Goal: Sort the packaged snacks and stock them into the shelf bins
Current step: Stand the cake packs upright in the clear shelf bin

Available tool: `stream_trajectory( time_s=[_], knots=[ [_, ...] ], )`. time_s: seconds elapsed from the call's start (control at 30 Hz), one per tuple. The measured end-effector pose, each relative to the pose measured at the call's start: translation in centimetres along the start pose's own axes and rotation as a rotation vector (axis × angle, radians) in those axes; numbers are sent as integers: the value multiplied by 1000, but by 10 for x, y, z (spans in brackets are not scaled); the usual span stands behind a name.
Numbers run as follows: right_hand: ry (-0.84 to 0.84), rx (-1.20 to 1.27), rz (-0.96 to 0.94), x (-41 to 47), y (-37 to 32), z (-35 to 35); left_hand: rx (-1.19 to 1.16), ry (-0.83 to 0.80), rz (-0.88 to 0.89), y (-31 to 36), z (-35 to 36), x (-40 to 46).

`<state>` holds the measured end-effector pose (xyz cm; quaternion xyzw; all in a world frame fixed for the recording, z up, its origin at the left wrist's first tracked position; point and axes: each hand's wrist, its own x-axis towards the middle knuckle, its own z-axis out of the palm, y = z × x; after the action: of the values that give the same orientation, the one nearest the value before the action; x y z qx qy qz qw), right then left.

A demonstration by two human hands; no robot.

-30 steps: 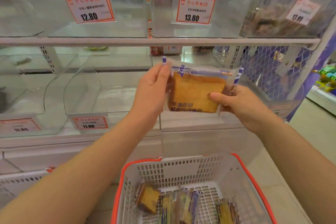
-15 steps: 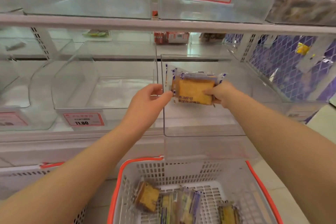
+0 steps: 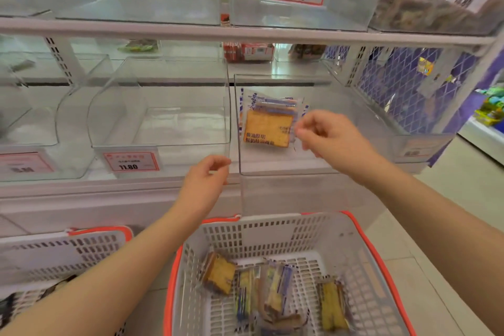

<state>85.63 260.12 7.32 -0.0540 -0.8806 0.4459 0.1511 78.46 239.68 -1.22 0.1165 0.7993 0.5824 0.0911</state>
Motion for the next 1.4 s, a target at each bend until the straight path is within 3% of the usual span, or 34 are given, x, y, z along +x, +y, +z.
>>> stream_trajectory(
  time_s=[0.1, 0.23, 0.47, 0.67, 0.77, 0.87, 1.0, 1.17, 1.3, 1.4],
  knots=[
    [-274, 151, 45, -57, 4, 5, 272, -113, -33, -27, -2, -16],
    [-568, -44, 298, -97, 52, 39, 643, -365, -66, -55, 6, -32],
    [-681, -267, 658, -143, 167, 108, 758, -506, -98, -106, 44, -57],
    [-772, -413, 787, -174, 236, 156, 816, -661, -183, -152, 75, -73],
    [-856, -589, 701, -187, 263, 178, 864, -744, -248, -170, 85, -73],
    [-903, -954, 423, -198, 279, 193, 881, -809, -283, -184, 93, -76],
    [-995, -1120, 185, -205, 293, 201, 902, -912, -287, -196, 99, -82],
    [-1112, -951, 169, -212, 289, 199, 901, -928, -307, -203, 102, -89],
    [-872, -629, 318, -191, 265, 174, 852, -853, -332, -201, 99, -95],
    [-724, -108, 535, -173, 238, 150, 794, -723, -284, -189, 89, -92]
  ],
)
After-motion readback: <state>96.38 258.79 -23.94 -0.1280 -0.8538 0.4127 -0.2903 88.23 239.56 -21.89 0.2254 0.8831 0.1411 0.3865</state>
